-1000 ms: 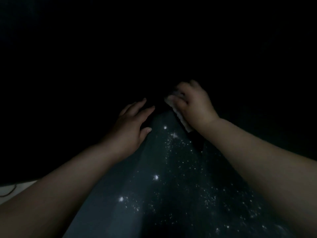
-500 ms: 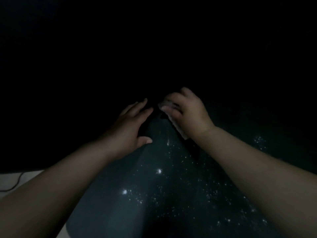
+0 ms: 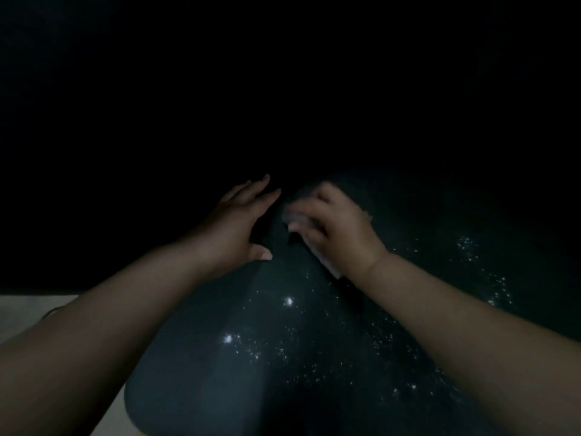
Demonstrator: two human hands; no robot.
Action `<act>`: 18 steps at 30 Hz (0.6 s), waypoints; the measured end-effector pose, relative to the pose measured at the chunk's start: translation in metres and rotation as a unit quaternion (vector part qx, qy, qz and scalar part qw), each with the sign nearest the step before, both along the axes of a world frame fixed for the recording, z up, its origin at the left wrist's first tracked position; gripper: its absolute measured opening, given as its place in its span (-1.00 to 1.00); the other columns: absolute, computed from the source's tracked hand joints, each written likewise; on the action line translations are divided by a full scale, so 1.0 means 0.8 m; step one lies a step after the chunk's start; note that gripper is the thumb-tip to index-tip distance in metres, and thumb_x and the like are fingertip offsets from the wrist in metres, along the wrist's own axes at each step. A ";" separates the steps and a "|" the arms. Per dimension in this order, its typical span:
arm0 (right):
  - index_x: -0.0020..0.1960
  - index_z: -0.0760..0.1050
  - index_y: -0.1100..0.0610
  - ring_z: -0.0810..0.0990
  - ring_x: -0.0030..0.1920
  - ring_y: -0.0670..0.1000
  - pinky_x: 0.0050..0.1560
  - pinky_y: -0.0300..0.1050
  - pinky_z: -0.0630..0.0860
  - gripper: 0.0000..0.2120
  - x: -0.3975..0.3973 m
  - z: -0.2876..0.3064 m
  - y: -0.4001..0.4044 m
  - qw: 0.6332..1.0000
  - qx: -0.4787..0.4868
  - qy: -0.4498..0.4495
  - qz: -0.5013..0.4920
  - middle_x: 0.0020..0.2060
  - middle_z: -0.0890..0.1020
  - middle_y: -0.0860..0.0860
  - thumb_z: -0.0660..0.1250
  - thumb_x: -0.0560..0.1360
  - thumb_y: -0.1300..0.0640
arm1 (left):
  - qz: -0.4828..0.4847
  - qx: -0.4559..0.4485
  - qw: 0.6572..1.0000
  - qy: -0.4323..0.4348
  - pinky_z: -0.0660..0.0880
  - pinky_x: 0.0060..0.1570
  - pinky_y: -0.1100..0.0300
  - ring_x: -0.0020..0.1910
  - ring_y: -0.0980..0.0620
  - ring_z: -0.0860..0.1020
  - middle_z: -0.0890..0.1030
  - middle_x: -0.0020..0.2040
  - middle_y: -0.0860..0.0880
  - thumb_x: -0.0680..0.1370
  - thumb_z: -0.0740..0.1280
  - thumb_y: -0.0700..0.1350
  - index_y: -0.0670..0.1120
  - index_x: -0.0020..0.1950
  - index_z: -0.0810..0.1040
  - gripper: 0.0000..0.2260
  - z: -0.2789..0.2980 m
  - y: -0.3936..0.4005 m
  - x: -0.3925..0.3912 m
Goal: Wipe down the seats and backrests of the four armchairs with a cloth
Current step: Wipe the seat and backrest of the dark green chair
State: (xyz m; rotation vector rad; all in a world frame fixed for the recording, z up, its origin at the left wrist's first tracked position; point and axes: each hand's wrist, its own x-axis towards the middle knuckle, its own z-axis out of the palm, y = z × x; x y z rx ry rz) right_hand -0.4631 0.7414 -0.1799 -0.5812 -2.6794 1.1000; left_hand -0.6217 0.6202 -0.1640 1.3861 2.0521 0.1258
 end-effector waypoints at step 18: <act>0.10 0.61 0.23 0.48 -0.05 -0.20 0.02 -0.45 0.38 -0.70 0.124 0.006 0.005 0.997 -0.037 -0.028 -0.062 -0.09 0.44 0.03 0.45 0.38 0.38 | -0.067 0.034 0.997 0.015 0.03 0.50 -0.06 0.55 0.03 -0.10 -0.06 0.59 0.07 0.44 0.44 0.12 0.10 0.56 0.07 -0.20 0.002 0.047 0.050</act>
